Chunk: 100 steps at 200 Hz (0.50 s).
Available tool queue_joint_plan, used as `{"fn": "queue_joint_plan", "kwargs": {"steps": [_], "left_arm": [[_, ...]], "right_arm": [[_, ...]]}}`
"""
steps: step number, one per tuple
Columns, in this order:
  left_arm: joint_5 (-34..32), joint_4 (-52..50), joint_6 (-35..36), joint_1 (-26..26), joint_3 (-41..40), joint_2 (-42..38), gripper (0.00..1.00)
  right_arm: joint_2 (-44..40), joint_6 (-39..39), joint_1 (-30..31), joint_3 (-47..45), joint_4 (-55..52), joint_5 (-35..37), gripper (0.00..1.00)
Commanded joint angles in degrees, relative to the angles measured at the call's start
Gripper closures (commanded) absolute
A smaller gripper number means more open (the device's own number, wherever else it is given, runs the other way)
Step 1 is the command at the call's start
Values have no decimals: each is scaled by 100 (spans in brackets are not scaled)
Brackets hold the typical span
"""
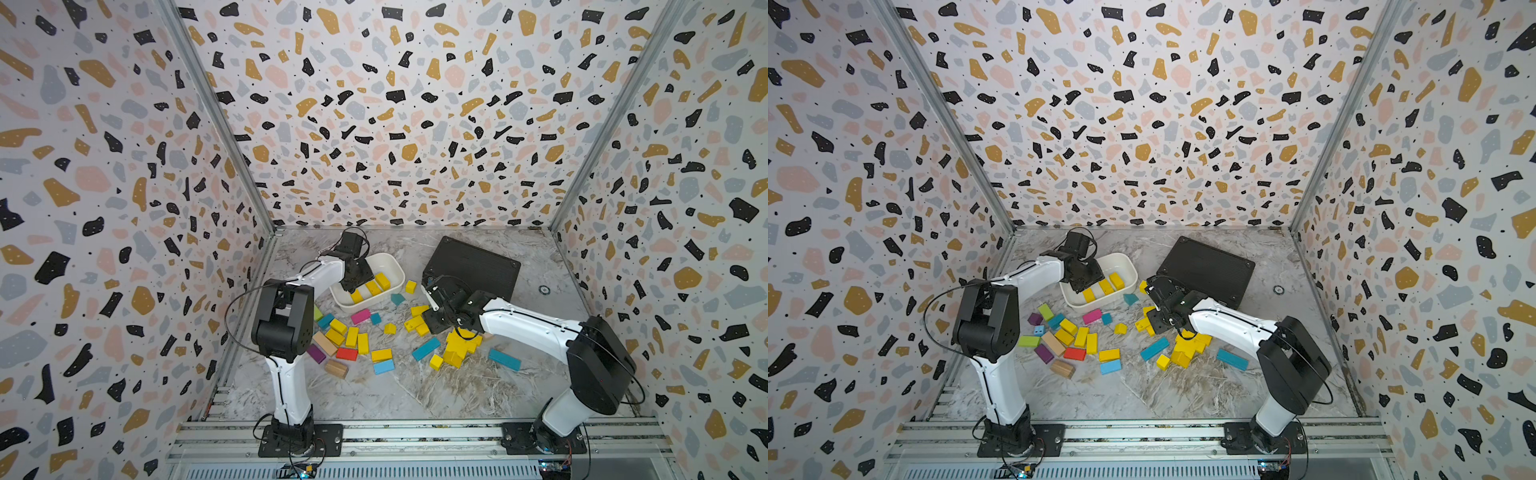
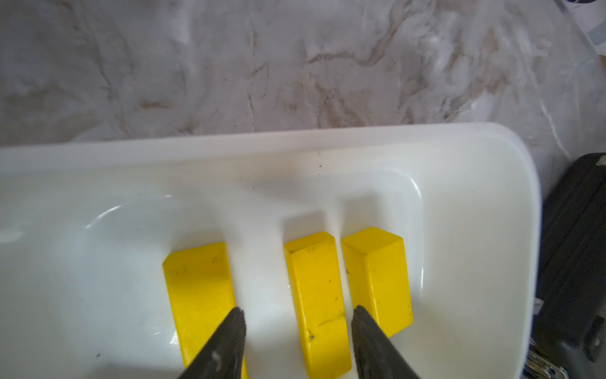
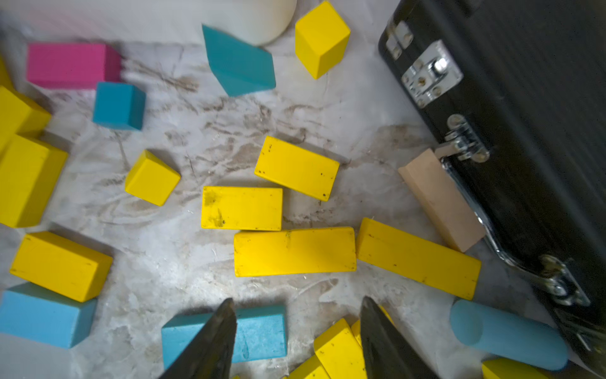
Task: Pick out the yellow building blocks
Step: Place the building block in the storage box.
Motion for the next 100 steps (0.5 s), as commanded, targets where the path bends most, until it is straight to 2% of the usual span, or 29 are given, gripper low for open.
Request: {"fn": "queue_joint_plan", "kwargs": {"steps": [1, 30, 46, 70, 100], "left_arm": [[-124, 55, 284, 16, -76, -802, 45], [-104, 536, 474, -13, -862, -1776, 45], [-86, 722, 510, -15, -1334, -2291, 46], [-157, 651, 435, -20, -1907, -2912, 46], [-141, 517, 270, -23, -2474, -3299, 46]], "right_arm": [[-15, -296, -23, 418, -821, -132, 40], [-325, -798, -14, 65, -848, -1214, 42], [-531, -1083, 16, -182, -949, -1586, 43], [-631, -1478, 113, -467, -1267, -1609, 43], [-526, -1502, 263, -613, -1444, -1487, 43]]}}
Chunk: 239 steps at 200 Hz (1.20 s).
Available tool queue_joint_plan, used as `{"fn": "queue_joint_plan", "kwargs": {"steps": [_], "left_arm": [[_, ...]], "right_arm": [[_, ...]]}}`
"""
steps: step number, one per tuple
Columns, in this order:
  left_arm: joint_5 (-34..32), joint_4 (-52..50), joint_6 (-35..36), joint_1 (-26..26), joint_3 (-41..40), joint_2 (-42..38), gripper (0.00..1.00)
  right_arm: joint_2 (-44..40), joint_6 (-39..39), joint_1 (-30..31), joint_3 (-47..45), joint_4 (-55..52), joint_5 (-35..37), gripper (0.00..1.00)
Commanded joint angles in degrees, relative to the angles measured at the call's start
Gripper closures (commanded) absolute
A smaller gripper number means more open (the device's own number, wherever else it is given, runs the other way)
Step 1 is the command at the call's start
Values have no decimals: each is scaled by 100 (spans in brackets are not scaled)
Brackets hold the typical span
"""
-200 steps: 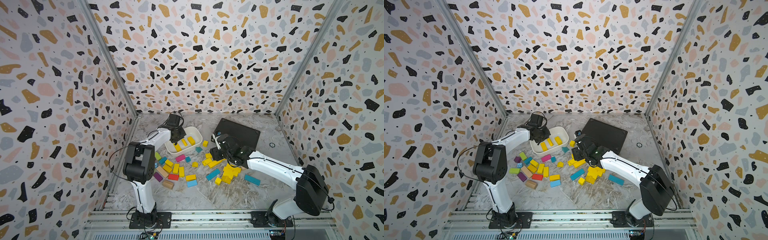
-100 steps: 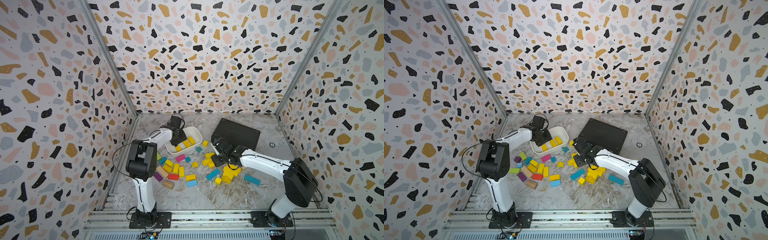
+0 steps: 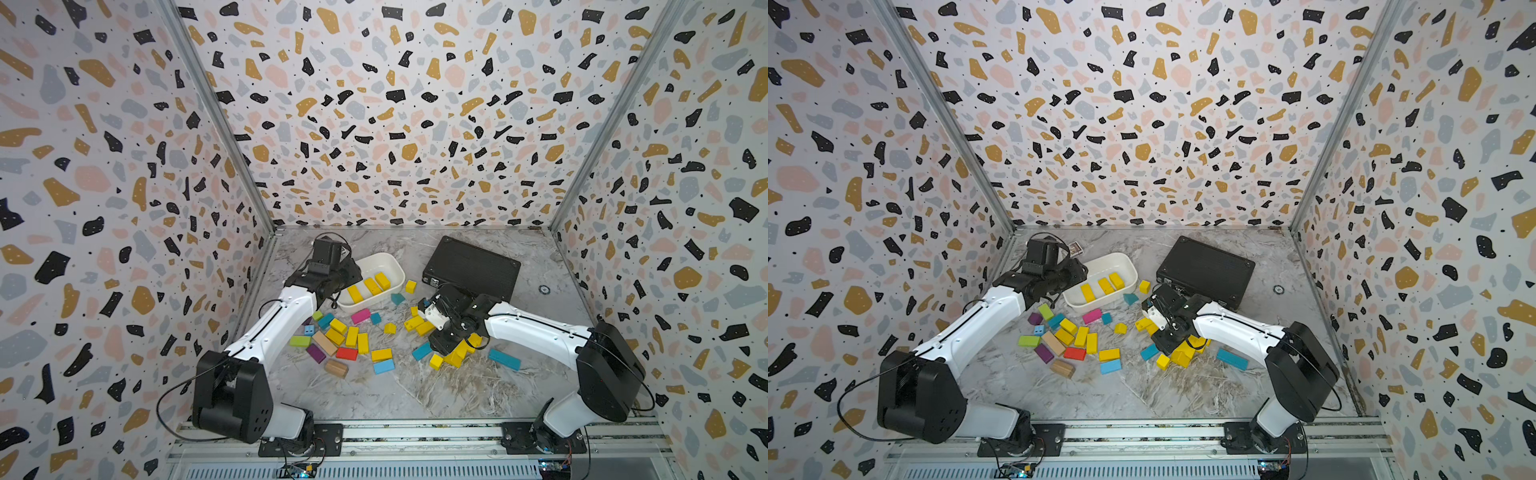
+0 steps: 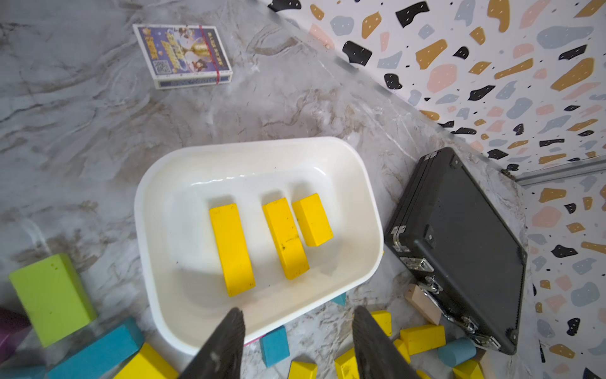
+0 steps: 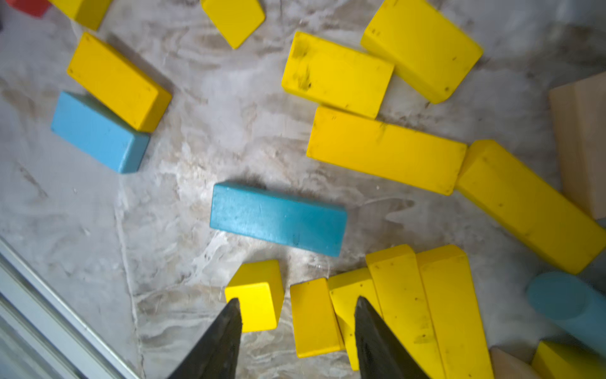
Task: Pick out the yellow building blocks
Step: Place the building block in the storage box, then pick up the building block from the center of the board.
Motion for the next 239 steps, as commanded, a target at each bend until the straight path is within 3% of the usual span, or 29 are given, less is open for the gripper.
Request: {"fn": "queue_joint_plan", "kwargs": {"steps": [1, 56, 108, 130, 172, 203, 239], "left_arm": [[-59, -36, -93, -21, -384, -241, 46], [-160, -201, -132, -19, -465, -226, 46], [-227, -165, -131, -20, -388, -191, 46], [-276, -151, -158, -17, -439, -219, 46], [-377, -116, -129, -19, -474, -357, 46], [-451, -71, -182, -10, -581, -331, 46], [-604, -101, -268, -4, -600, -346, 46]], "right_arm": [[-29, -244, 125, -92, -418, -95, 43], [287, -50, 489, -55, -136, -290, 43], [667, -183, 612, -11, -152, 440, 50], [720, -263, 611, 0, -118, 542, 55], [608, -135, 616, 22, 32, 390, 79], [165, 12, 613, 71, 224, 529, 85], [8, 184, 523, 381, 1299, 792, 92]]}}
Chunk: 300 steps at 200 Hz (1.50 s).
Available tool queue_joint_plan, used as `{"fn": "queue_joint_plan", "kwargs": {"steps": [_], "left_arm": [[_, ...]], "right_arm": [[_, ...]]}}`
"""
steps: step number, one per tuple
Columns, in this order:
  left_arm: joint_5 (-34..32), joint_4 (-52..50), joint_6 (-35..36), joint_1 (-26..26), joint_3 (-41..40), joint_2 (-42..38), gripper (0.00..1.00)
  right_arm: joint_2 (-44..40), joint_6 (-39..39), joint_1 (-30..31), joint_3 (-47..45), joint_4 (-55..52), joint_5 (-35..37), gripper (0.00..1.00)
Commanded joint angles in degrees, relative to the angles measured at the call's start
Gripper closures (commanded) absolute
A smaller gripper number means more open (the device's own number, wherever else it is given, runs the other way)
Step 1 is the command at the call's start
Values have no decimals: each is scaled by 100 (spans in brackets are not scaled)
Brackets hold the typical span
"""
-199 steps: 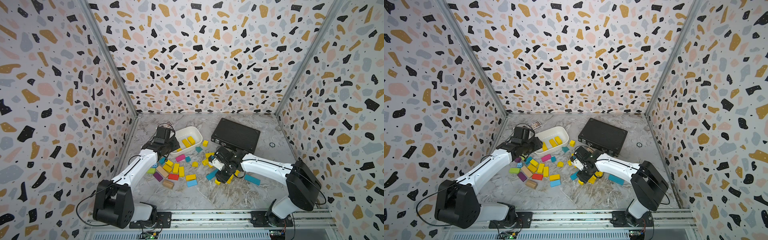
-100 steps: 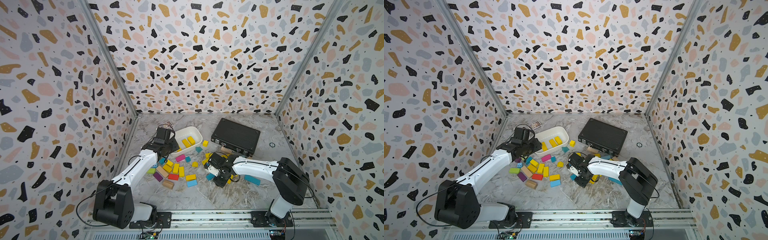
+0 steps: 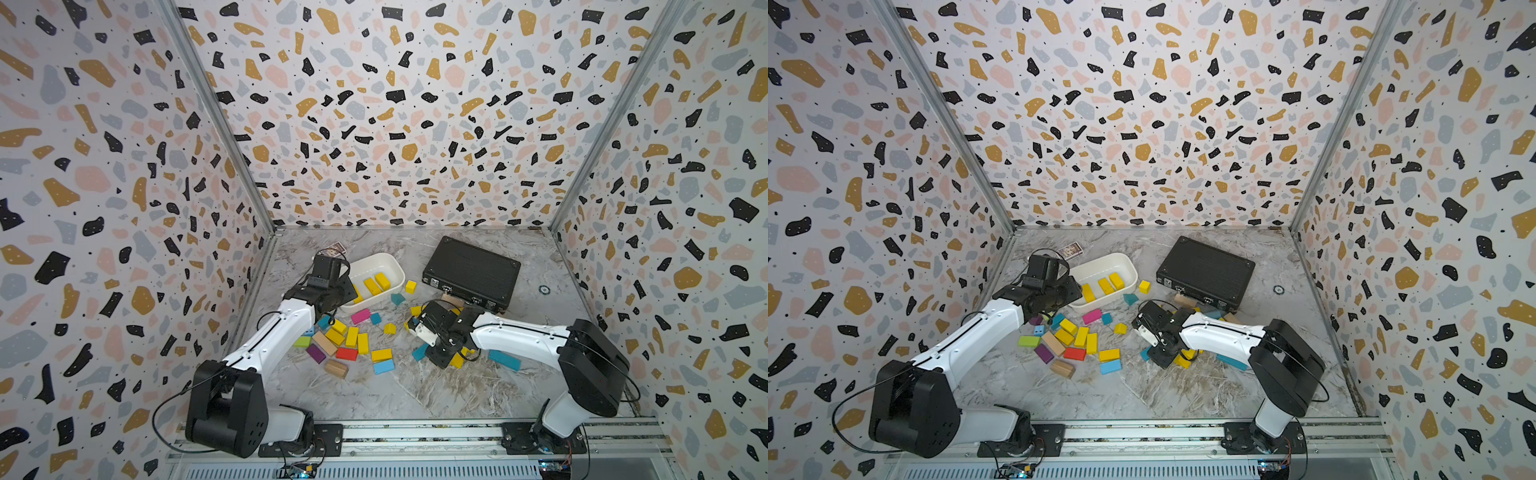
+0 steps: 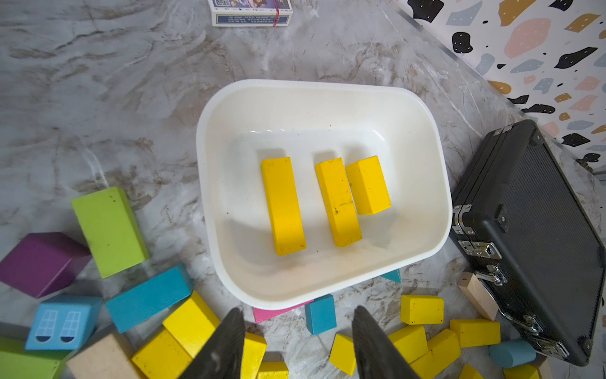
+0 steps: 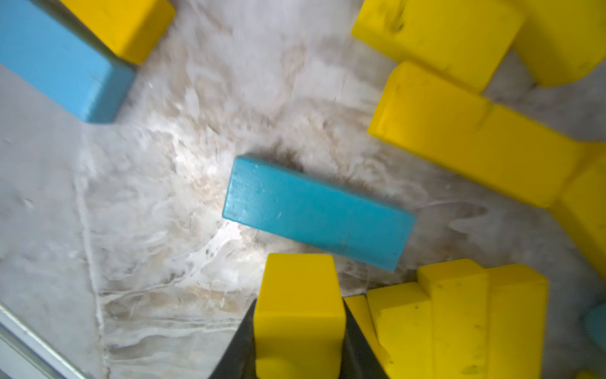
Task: Pick out the yellow building blocks
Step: Pick up the building block from the center of the board, then place the building block in the storage box.
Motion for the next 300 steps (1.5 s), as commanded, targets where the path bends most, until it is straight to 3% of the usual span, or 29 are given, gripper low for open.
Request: {"fn": "queue_joint_plan", "kwargs": {"steps": [1, 40, 104, 147, 203, 233, 262, 300], "left_arm": [[-216, 104, -94, -3, -51, -132, 46], [-347, -37, -147, -6, 19, -177, 46], [-740, -321, 123, -7, 32, -490, 46], [-843, -476, 203, -8, -49, -754, 46], [-838, -597, 222, -4, -148, -893, 46], [-829, -625, 238, -10, -125, -892, 46], [-838, -699, 266, -9, -99, -900, 46], [-902, -822, 209, -8, -96, -868, 45]], "right_arm": [[-163, 214, -65, 487, 846, 244, 92], [788, 326, -145, 1937, 1410, 350, 95], [2279, 729, -407, 3446, 2095, 274, 98], [3298, 1000, -587, 4627, 1669, 353, 99], [4120, 1007, -782, 5852, 507, 1679, 100], [4444, 996, -862, 6148, 12, 1731, 100], [4576, 1048, -889, 6238, -14, 1499, 91], [4613, 1029, -889, 6527, -212, 1443, 68]]}}
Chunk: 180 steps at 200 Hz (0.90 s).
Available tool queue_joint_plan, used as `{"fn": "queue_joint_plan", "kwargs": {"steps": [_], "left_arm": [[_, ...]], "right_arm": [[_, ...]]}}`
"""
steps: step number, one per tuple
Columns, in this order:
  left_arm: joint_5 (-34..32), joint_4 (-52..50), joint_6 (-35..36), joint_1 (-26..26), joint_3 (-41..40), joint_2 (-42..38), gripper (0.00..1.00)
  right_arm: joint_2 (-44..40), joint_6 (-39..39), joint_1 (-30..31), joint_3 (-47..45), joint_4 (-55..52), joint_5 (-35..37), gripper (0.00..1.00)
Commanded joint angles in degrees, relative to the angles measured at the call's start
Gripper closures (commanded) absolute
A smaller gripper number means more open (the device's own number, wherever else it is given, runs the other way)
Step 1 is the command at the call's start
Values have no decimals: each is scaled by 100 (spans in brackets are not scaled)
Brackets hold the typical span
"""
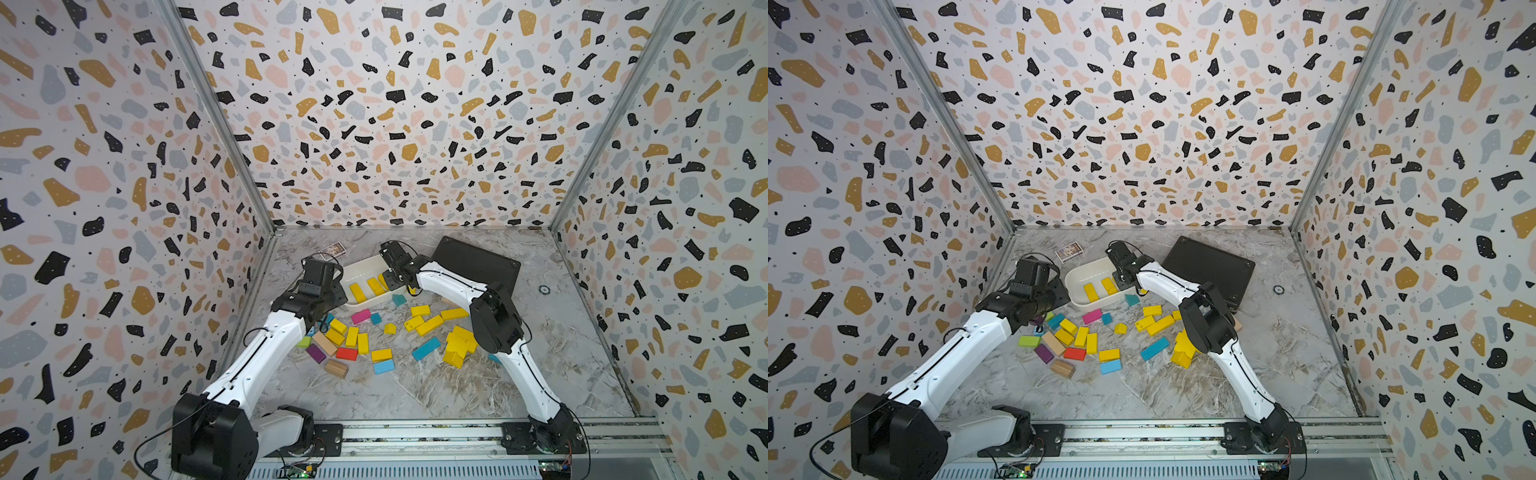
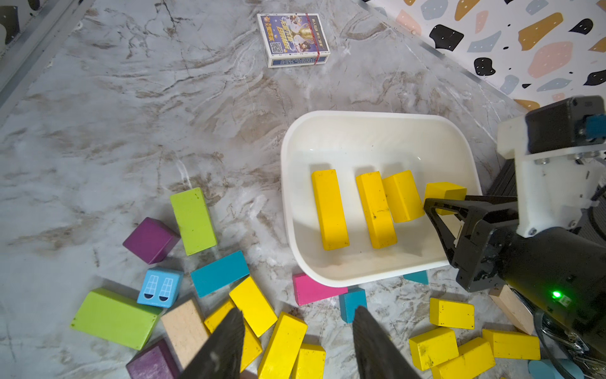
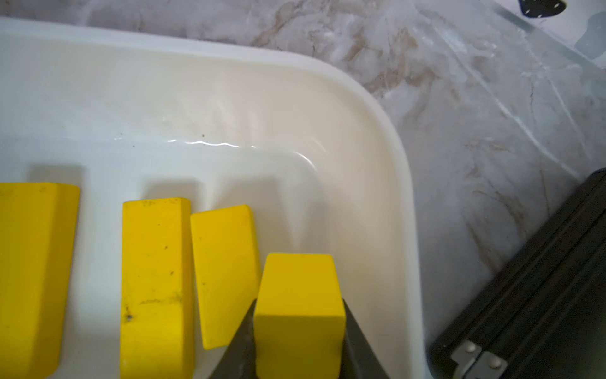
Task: Pick out the yellow building blocks
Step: Place the building block in the storage box.
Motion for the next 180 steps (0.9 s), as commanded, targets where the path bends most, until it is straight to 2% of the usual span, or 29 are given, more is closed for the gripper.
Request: {"fn": "queue_joint_plan", "kwargs": {"steps": [1, 26, 56, 98, 119, 141, 180], "left_arm": [[-189, -127, 1, -5, -21, -51, 45], [-654, -624, -623, -8, -10, -7, 44], [-698, -1193, -1531, -10, 59, 158, 44], [-237, -2166, -2394, -5, 512, 837, 43], [58, -2243, -2527, -2, 575, 1116, 43], [68, -2184, -2526, -8, 645, 1322, 44], [196, -1776, -2446, -4, 639, 1664, 46]], "right_arm": [[-131, 16, 7, 399, -365, -36, 67], [-363, -68, 7, 463, -422, -89, 58], [-923, -84, 7, 245, -392, -416, 51], [-2160, 99, 14, -1201, -185, -750, 49], [-2923, 167, 25, -2229, 83, -880, 49], [-3602, 135, 77, -3145, 224, -733, 49], [-4338, 185, 122, -4177, 240, -408, 50]]}}
